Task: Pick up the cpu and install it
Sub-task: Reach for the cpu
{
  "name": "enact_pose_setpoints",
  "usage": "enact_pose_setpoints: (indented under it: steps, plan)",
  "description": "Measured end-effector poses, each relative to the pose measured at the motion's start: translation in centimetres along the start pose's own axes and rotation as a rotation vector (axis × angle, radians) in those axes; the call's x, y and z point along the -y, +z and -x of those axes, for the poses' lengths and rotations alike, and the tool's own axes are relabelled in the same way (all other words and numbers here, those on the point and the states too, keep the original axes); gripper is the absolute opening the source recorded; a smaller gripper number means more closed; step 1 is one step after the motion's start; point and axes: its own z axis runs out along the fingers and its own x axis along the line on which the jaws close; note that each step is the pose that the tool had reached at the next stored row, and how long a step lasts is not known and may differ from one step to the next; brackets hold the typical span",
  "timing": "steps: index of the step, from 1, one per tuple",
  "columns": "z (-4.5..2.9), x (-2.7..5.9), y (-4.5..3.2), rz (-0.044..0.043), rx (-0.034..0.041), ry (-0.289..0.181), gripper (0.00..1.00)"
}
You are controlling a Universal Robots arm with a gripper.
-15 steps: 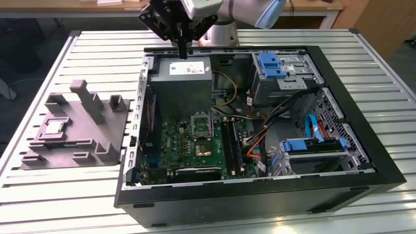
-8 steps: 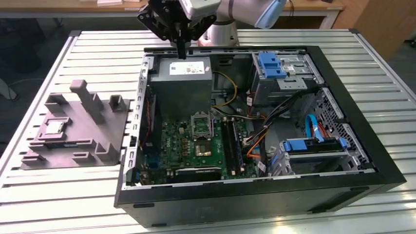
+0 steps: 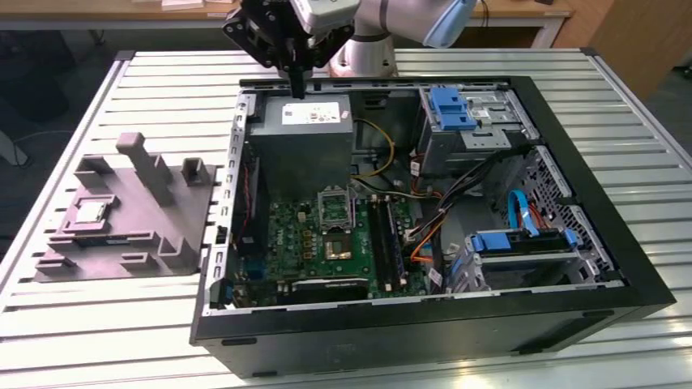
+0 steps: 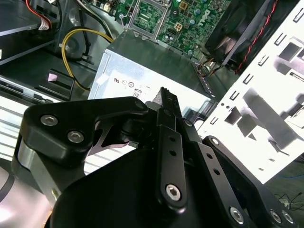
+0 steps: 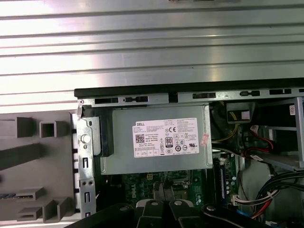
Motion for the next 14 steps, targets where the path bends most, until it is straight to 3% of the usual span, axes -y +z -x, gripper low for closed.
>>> enact_pose_setpoints:
  steps: [14]
  plan:
    - [-0.25, 0.02, 0.01, 0.0000, 0.0000, 0.000, 0.11]
